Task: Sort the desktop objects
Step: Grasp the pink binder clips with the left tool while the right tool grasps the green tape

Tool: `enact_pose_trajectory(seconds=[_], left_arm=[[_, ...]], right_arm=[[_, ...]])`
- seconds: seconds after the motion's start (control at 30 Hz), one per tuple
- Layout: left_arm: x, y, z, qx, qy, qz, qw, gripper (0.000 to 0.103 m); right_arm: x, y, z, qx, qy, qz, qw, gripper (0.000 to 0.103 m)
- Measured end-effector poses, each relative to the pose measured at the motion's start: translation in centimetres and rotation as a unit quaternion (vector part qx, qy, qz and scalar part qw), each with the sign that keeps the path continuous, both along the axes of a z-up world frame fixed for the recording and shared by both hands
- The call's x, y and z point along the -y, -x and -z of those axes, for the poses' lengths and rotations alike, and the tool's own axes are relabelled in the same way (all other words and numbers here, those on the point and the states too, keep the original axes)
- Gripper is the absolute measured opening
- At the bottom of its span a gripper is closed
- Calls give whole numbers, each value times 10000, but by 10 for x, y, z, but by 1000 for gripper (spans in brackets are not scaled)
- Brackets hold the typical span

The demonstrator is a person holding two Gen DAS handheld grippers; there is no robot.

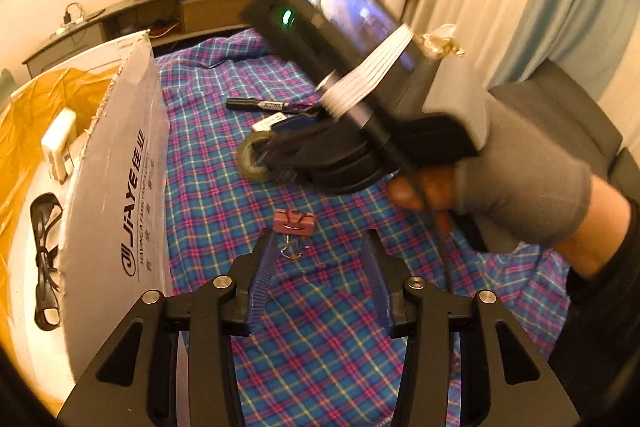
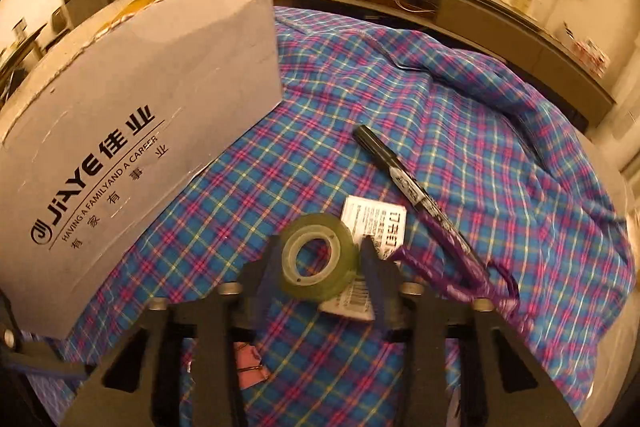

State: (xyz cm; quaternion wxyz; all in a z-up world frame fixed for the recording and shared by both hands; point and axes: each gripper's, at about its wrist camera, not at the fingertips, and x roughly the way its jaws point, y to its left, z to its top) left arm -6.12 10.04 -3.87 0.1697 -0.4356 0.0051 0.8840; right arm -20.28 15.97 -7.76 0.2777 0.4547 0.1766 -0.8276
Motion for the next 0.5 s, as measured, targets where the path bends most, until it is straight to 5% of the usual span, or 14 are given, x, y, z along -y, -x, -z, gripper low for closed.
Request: enact_pose_trajectory(seconds=[0.3,0.5], left_arm=[[20,29,29,677,-286,-628,9953,47],[5,36,42,708,-132,-605,9956,47]], right_arm=[[-31,2,-7,254,647,-38,9976,17],[-49,5,-8,387,929,52,9949,17]])
